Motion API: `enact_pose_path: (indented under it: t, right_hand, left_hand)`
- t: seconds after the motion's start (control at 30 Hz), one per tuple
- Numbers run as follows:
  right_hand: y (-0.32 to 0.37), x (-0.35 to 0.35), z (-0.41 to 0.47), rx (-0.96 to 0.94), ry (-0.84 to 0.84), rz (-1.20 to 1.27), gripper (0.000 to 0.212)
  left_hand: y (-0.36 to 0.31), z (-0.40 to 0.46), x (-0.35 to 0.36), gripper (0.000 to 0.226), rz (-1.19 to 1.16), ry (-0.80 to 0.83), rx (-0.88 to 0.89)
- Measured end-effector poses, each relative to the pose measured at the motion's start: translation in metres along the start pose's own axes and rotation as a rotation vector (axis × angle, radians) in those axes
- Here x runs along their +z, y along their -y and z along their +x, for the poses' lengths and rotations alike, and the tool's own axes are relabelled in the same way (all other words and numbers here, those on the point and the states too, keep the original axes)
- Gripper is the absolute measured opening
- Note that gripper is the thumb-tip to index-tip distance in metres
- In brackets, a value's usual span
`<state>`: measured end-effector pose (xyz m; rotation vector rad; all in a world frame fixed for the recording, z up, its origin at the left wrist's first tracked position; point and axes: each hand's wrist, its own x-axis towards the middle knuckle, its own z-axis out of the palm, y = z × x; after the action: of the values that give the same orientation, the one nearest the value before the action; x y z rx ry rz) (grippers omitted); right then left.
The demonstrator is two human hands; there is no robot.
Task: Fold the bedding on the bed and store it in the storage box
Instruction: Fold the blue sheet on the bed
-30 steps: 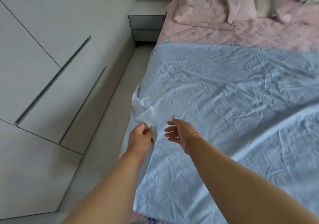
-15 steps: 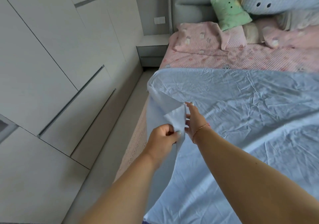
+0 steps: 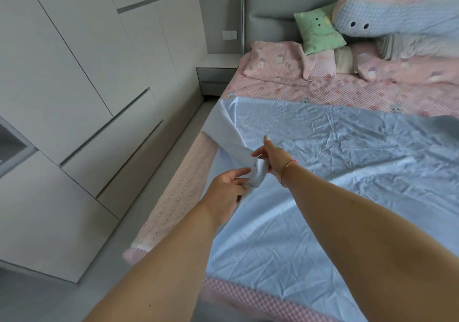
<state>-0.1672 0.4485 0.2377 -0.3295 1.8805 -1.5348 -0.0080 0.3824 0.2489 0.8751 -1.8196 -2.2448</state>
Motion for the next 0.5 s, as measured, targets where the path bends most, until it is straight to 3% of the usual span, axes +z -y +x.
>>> enact_pose_path:
  t: [0.17,0.27,0.33,0.4,0.5]
  right_hand:
    - [-0.006,-0.040,-0.012,-0.005,-0.004,0.222,0.053]
    - [-0.005,-0.067,-0.016,-0.011,0.049,0.304,0.051]
    - [-0.005,-0.081,-0.016,-0.029,0.081,0.343,0.050]
    - [-0.007,-0.096,-0.017,-0.047,0.137,0.303,0.045]
    - [-0.014,-0.122,-0.020,-0.076,0.207,0.195,0.039]
  left_hand:
    - [0.012,-0.002,0.033,0.026,0.135,-0.165,0.012]
    - [0.019,0.000,0.061,0.006,0.193,-0.554,-0.012]
    - [0.017,-0.005,0.085,0.014,0.007,-0.704,-0.150]
    - [0.012,-0.013,0.120,0.028,-0.352,-0.624,-0.290]
    - [0.010,-0.010,0.165,0.052,-0.753,-0.426,-0.273]
